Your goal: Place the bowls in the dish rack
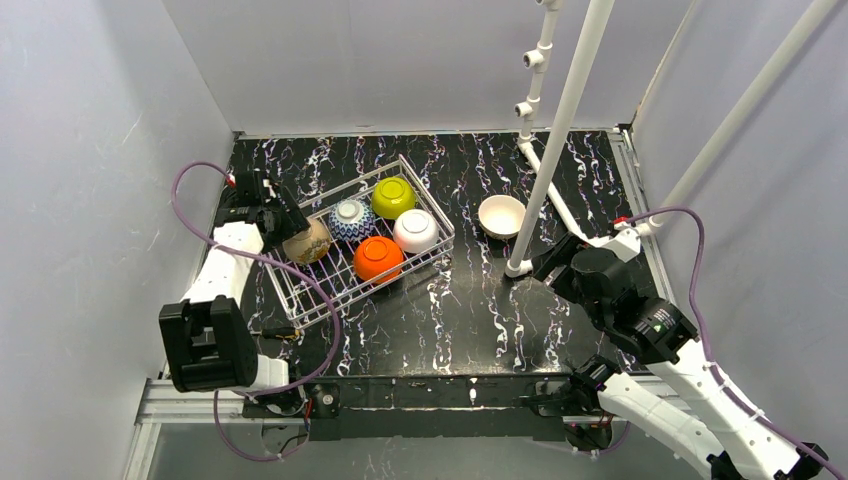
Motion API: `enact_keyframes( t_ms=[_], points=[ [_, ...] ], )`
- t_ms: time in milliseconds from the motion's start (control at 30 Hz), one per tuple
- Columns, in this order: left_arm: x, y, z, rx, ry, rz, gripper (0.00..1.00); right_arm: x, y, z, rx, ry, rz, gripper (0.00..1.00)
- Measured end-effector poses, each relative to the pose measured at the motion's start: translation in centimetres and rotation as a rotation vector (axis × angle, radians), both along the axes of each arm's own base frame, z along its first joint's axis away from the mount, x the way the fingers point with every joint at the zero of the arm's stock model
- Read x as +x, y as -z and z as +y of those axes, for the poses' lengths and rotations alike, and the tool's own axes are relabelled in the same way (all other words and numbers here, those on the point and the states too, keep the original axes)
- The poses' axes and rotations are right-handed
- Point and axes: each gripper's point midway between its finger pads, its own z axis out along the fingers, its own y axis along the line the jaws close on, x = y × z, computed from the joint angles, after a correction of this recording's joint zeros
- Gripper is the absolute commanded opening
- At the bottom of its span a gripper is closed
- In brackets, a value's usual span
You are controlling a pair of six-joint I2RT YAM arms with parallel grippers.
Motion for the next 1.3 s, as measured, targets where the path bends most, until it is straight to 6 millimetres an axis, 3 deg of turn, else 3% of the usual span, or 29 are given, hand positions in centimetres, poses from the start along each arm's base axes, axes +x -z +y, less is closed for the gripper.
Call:
enact_keyframes(
  t_ms=[167,267,333,433,533,900,1100,1300],
  points=[
    [-1.2,-2.0,0.4,0.038,0.013,-0.022,0.74,-0.3,0.8,-1.1,-0.043,0.042,0.027,0.82],
    [-1.7,-4.7,0.5,0.063,0.032,-0.077,0.84,-0.5,1.4,-1.9,-0.077,0.068,0.046,0.81],
    [-2.1,-7.3,0.4,0.077,0.049,-0.14,0.97,-0.5,1.9,-2.3,-0.102,0.082,0.064,0.81],
    [-2.5,-10.9,0.3,0.093,0.063,-0.237,0.98,-0.3,2.5,-2.5,-0.138,0.099,0.088,0.81],
    [-2.9,-13.0,0.1,0.103,0.071,-0.302,0.98,0.1,2.8,-2.7,-0.171,0.117,0.098,0.82],
    [-3.2,-13.7,-1.0,0.064,0.14,-0.333,0.98,2.8,2.6,-2.9,-0.207,0.198,0.105,0.89],
    [-2.9,-13.8,-1.8,0.032,0.174,-0.35,0.98,4.5,2.0,-5.8,-0.19,0.275,0.085,0.91],
    [-2.5,-13.9,-2.3,0.011,0.193,-0.364,0.98,6.8,3.9,-9.2,-0.201,0.306,0.139,0.92]
  ],
)
